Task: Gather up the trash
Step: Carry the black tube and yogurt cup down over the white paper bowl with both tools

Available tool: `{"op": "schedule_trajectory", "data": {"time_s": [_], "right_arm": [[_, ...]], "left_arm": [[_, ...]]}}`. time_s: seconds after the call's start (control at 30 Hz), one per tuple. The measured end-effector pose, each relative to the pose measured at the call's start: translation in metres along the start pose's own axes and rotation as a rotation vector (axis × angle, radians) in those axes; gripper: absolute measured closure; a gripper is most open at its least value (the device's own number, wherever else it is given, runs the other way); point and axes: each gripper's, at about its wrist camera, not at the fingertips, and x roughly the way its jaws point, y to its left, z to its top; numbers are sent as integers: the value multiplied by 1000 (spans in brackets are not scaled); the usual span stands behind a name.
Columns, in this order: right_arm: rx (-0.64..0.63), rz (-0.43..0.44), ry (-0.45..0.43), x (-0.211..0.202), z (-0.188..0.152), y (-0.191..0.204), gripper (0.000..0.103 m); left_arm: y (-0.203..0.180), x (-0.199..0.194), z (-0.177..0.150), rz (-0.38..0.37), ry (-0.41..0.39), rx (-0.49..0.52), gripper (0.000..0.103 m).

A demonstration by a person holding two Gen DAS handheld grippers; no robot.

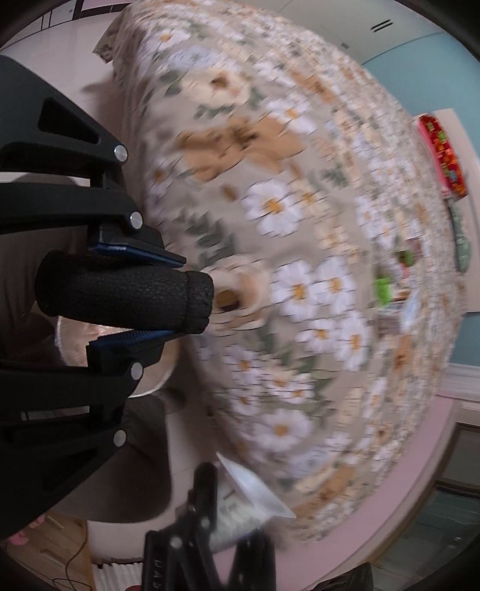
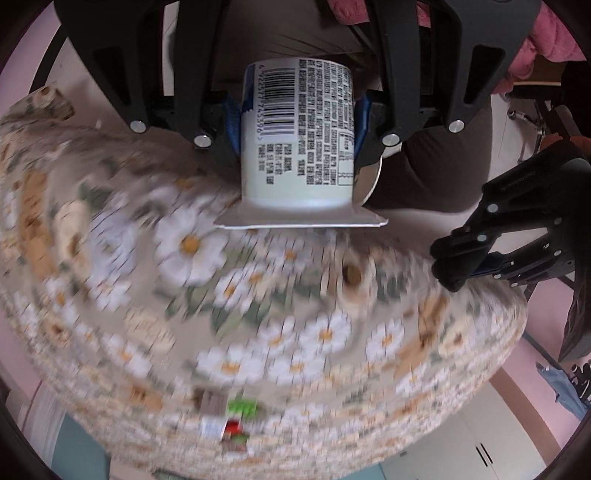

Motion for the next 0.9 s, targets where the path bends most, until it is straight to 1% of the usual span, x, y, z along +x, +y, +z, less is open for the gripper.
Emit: {"op": "schedule_trajectory", "data": {"time_s": [0.23,0.4,0.57,0.7,0.9], "right_arm": [[30,55,120,71,-32,-1,55],[40,69,193,112,-52,2,55],[61,96,254,151,-68,8,55],[92,117,289,176,-78,11,55],[142,134,342,218,-92,10,55]], "left_arm": [[-5,55,-28,-32,116,-27,69],[-9,88,-45,-44,178,-44,69],[-12,123,-66,-61,254,-71,69],[-13,147,-79,-60,306,-79,69],[-9,176,-93,-77,368,-126,69]]}}
